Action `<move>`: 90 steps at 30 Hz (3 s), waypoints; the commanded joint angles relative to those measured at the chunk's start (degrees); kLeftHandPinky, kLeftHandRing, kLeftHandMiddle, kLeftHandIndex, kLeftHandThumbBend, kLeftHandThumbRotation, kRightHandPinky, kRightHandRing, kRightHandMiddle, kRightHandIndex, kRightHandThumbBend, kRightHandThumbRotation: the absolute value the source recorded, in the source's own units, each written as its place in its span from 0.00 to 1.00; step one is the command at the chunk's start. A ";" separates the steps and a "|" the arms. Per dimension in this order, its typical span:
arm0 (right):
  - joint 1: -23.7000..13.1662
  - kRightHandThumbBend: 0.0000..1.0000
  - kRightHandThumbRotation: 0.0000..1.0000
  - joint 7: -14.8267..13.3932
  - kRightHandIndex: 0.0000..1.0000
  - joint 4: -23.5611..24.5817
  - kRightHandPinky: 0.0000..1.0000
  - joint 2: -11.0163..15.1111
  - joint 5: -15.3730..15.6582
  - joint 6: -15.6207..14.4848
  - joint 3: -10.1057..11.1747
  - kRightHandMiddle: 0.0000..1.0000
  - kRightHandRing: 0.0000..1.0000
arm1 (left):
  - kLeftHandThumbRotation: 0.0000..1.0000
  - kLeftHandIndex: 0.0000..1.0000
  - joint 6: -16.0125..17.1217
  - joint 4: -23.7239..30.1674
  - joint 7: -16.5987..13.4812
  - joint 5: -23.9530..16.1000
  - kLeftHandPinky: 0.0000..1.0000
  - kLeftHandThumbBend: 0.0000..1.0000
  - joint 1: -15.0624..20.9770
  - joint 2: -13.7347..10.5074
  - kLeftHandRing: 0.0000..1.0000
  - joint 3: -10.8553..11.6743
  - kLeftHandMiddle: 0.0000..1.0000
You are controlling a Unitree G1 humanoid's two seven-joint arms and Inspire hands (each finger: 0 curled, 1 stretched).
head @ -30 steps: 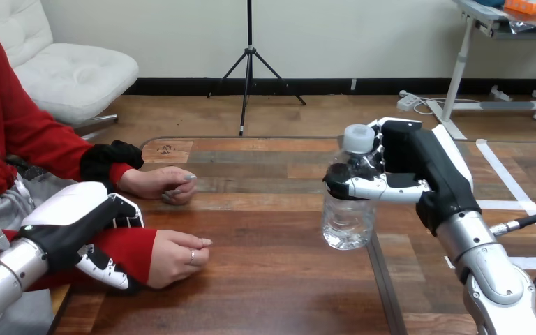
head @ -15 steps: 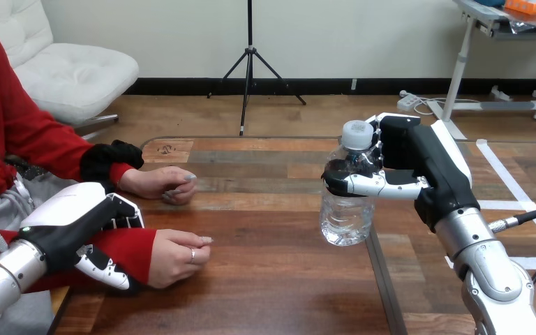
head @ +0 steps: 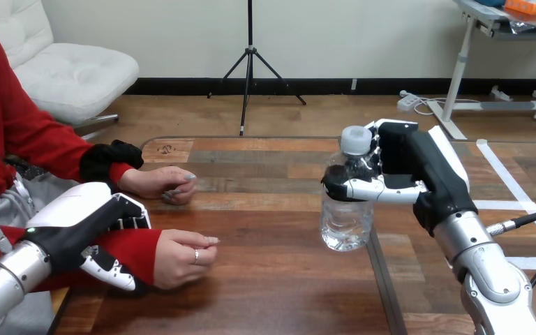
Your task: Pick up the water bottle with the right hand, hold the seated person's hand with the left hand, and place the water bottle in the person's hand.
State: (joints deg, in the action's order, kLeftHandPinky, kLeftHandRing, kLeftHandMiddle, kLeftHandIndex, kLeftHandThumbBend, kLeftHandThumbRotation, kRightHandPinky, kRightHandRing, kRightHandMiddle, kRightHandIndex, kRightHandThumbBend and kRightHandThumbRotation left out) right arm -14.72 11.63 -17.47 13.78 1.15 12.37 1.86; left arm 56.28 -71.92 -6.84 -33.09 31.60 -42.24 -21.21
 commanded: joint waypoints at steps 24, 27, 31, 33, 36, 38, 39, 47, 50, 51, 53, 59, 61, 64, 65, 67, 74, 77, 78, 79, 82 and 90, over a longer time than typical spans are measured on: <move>-6.21 0.89 0.00 0.29 0.42 2.26 0.24 -0.77 -1.13 0.74 0.13 0.40 0.29 | 0.00 0.45 -2.41 5.74 2.09 2.08 0.35 0.85 3.03 2.62 0.39 1.91 0.46; -6.23 0.89 0.00 0.42 0.42 2.22 0.24 -0.77 -1.30 0.87 0.19 0.40 0.29 | 0.00 0.45 -3.34 5.88 2.73 2.16 0.34 0.85 3.04 2.67 0.39 1.83 0.46; -6.28 0.89 0.00 0.45 0.42 2.09 0.24 -0.67 -1.16 1.21 0.19 0.40 0.29 | 0.00 0.45 -4.42 6.16 2.55 1.57 0.34 0.84 3.09 2.62 0.39 1.43 0.46; -6.30 0.89 0.00 0.41 0.42 2.08 0.24 -0.65 -1.07 1.22 0.17 0.40 0.29 | 0.00 0.45 -4.96 6.27 2.10 0.96 0.34 0.84 3.16 2.55 0.39 1.06 0.46; -6.31 0.88 0.00 0.42 0.42 2.18 0.23 -0.69 -1.18 1.02 0.21 0.40 0.29 | 0.00 0.45 -5.22 6.20 1.92 0.63 0.34 0.85 3.23 2.59 0.39 0.85 0.46; -6.33 0.88 0.00 0.45 0.42 2.26 0.23 -0.72 -1.29 0.87 0.24 0.40 0.29 | 0.00 0.45 -5.40 6.12 2.06 0.55 0.34 0.85 3.28 2.67 0.39 0.79 0.46; -6.34 0.89 0.00 0.47 0.42 2.27 0.23 -0.73 -1.32 0.81 0.25 0.40 0.29 | 0.00 0.45 -5.53 6.10 2.18 0.52 0.34 0.85 3.31 2.71 0.39 0.77 0.46; -6.59 0.88 0.00 0.84 0.42 2.37 0.24 -0.81 -1.71 0.35 0.18 0.40 0.29 | 0.00 0.45 -6.23 5.87 2.86 -0.04 0.35 0.85 3.65 3.09 0.40 0.62 0.46; -6.74 0.88 0.00 0.73 0.42 2.24 0.24 -0.81 -1.50 0.46 0.07 0.40 0.29 | 0.00 0.45 -6.25 5.95 2.66 -0.32 0.35 0.85 3.73 3.15 0.40 0.45 0.46; -6.78 0.88 0.00 0.71 0.42 2.19 0.24 -0.82 -1.45 0.51 0.06 0.40 0.29 | 0.00 0.45 -6.25 5.98 2.57 -0.41 0.34 0.85 3.75 3.17 0.40 0.40 0.46; -6.87 0.88 0.00 0.62 0.42 2.14 0.24 -0.85 -1.24 0.57 -0.06 0.40 0.29 | 0.00 0.45 -6.24 6.08 2.53 -0.51 0.34 0.85 3.76 3.21 0.39 0.33 0.46; -7.19 0.88 0.00 0.38 0.42 2.41 0.24 -1.09 -0.74 -0.01 -0.47 0.41 0.30 | 0.00 0.44 -6.16 6.23 2.62 -0.45 0.34 0.86 3.76 3.35 0.39 0.34 0.45; -7.35 0.87 0.00 0.19 0.42 2.40 0.24 -1.17 -0.40 -0.03 -0.66 0.41 0.30 | 0.00 0.44 -6.15 6.27 2.70 -0.38 0.34 0.86 3.75 3.41 0.39 0.37 0.45; -7.61 0.88 0.00 -0.03 0.42 2.33 0.24 -1.38 -0.03 -0.07 -0.91 0.41 0.30 | 0.00 0.43 -6.09 6.30 2.86 -0.27 0.34 0.86 3.76 3.48 0.39 0.42 0.45; -7.71 0.88 0.00 -0.08 0.41 2.32 0.24 -1.46 0.03 -0.14 -0.97 0.41 0.30 | 0.00 0.43 -6.03 6.30 2.85 -0.28 0.34 0.86 3.78 3.49 0.39 0.41 0.45; -7.90 0.88 0.00 -0.23 0.41 2.35 0.23 -1.64 0.20 -0.28 -1.15 0.41 0.30 | 0.00 0.43 -5.87 6.33 2.79 -0.31 0.34 0.86 3.78 3.47 0.39 0.39 0.45; -8.67 0.89 0.00 -0.53 0.41 1.91 0.23 -2.35 0.66 -0.23 -1.71 0.40 0.29 | 0.00 0.43 -5.74 6.68 2.55 -0.40 0.34 0.85 3.67 3.43 0.38 0.40 0.44; -9.16 0.89 0.00 -0.47 0.41 1.19 0.23 -2.67 0.75 0.30 -1.94 0.40 0.29 | 0.00 0.43 -5.68 6.75 2.54 -0.36 0.34 0.85 3.64 3.45 0.38 0.43 0.44; -9.27 0.89 0.00 -0.45 0.41 1.01 0.23 -2.74 0.77 0.44 -1.98 0.40 0.30 | 0.00 0.43 -5.66 6.75 2.53 -0.35 0.34 0.85 3.64 3.46 0.38 0.44 0.44; -9.50 0.89 0.00 -0.44 0.41 0.72 0.23 -2.93 0.80 0.60 -2.11 0.40 0.30 | 0.00 0.43 -5.61 6.81 2.53 -0.31 0.34 0.85 3.61 3.46 0.38 0.47 0.44; -10.07 0.88 0.00 -0.26 0.41 -0.19 0.23 -3.34 0.81 1.28 -2.30 0.40 0.30 | 0.00 0.43 -5.50 6.93 2.55 -0.17 0.34 0.85 3.57 3.47 0.38 0.57 0.44; -11.73 0.88 0.00 -0.19 0.41 -3.01 0.24 -4.16 1.27 3.09 -2.93 0.40 0.31 | 0.00 0.42 -4.81 7.30 2.01 0.00 0.33 0.85 3.43 3.51 0.38 0.78 0.43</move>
State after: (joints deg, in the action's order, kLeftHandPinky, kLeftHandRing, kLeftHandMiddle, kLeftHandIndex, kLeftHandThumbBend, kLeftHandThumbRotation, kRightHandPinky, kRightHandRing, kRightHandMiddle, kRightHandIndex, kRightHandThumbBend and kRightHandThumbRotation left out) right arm -20.22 11.99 -19.77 10.67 2.47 12.87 -0.83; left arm 49.02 -69.60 -3.27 -34.28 31.54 -40.54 -21.52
